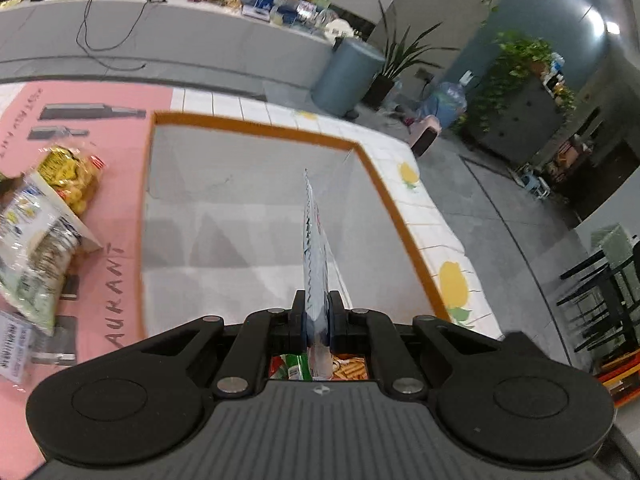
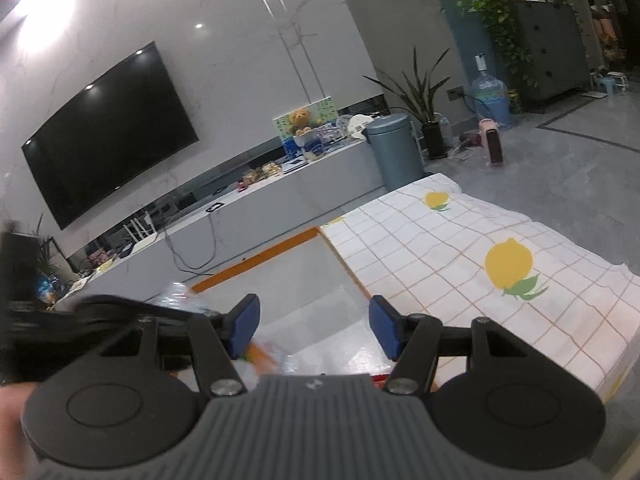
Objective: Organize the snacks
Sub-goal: 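Carry the white stick-snack bag over the box and release it with the left gripper, then move both grippers back over the snack pile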
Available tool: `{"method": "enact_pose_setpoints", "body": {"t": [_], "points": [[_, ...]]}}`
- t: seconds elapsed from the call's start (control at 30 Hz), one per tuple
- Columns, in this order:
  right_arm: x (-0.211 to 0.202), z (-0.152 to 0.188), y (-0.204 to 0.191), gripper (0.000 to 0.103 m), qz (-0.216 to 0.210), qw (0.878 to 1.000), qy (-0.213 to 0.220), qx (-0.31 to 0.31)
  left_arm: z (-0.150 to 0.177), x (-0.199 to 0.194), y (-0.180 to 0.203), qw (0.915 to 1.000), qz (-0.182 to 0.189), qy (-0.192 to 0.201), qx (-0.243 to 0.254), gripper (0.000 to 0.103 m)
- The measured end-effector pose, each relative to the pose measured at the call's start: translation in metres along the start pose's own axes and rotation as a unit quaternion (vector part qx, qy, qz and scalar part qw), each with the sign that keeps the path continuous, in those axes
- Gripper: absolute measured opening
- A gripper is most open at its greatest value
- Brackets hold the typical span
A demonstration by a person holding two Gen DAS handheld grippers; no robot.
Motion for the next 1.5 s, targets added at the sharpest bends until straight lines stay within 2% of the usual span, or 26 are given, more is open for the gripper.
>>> {"method": "enact_pose_setpoints", "body": {"t": [0.1, 0.2, 0.27, 0.47, 0.7, 0.83, 0.87, 0.9, 1.03, 1.07, 1.3, 1.4, 1.5], "points": [[-0.001, 0.000, 0.003, 0.060, -0.002, 1.000, 0.004, 0.011, 0.000, 0.013, -0.004, 0.9998, -0.011, 0.006, -0.016, 0.009], [-0.001, 0.000, 0.004, 0.060, -0.003, 1.000, 0.006, 0.014, -0.003, 0.016, -0.013, 0.9981, -0.003, 0.028, -0.054, 0.009], [-0.002, 0.000, 0.004, 0.060, -0.003, 1.000, 0.006, 0.017, -0.005, 0.018, -0.019, 0.9972, -0.006, 0.029, -0.068, 0.009], [0.001, 0.001, 0.005, 0.060, -0.005, 1.000, 0.001, 0.022, -0.003, 0.019, -0.017, 0.9981, -0.035, 0.026, -0.044, 0.009], [0.003, 0.003, 0.004, 0.059, -0.006, 1.000, -0.006, 0.023, -0.003, 0.022, -0.016, 0.9986, -0.028, 0.014, -0.042, 0.010], [0.004, 0.003, 0.005, 0.059, -0.004, 1.000, -0.004, 0.027, -0.004, 0.018, -0.019, 0.9976, -0.059, 0.017, -0.031, 0.020], [0.004, 0.003, 0.005, 0.058, -0.003, 1.000, -0.005, 0.027, -0.004, 0.015, -0.018, 0.9977, -0.060, 0.016, -0.028, 0.035], [0.004, 0.003, 0.005, 0.058, -0.003, 1.000, -0.006, 0.027, -0.005, 0.011, -0.016, 0.9980, -0.056, 0.015, -0.023, 0.043], [0.004, 0.003, 0.004, 0.058, -0.002, 1.000, -0.006, 0.027, -0.003, -0.006, -0.009, 0.9988, -0.046, 0.007, -0.010, 0.061], [0.005, 0.003, 0.004, 0.058, -0.003, 1.000, -0.006, 0.027, -0.002, -0.011, -0.008, 0.9984, -0.055, 0.006, -0.006, 0.073], [0.006, 0.004, -0.001, 0.057, -0.010, 1.000, -0.010, 0.017, -0.001, -0.051, -0.005, 0.9904, -0.125, 0.027, 0.051, 0.077], [0.008, 0.005, -0.006, 0.057, -0.009, 1.000, -0.014, 0.009, 0.002, -0.068, -0.003, 0.9818, -0.160, 0.042, 0.092, 0.078], [0.010, 0.006, -0.013, 0.057, -0.012, 1.000, -0.016, -0.004, 0.007, -0.082, -0.001, 0.9683, -0.198, 0.061, 0.139, 0.078]]}}
Point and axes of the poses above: each gripper's, at about its wrist camera, not at the fingertips, and x roughly the way its jaws point, y to its right, z to its underside, the point moved 6 cm from there along x, roughly the way its jaws point, and after that the axes turned 1 degree about -x, right-handed, at the moved point
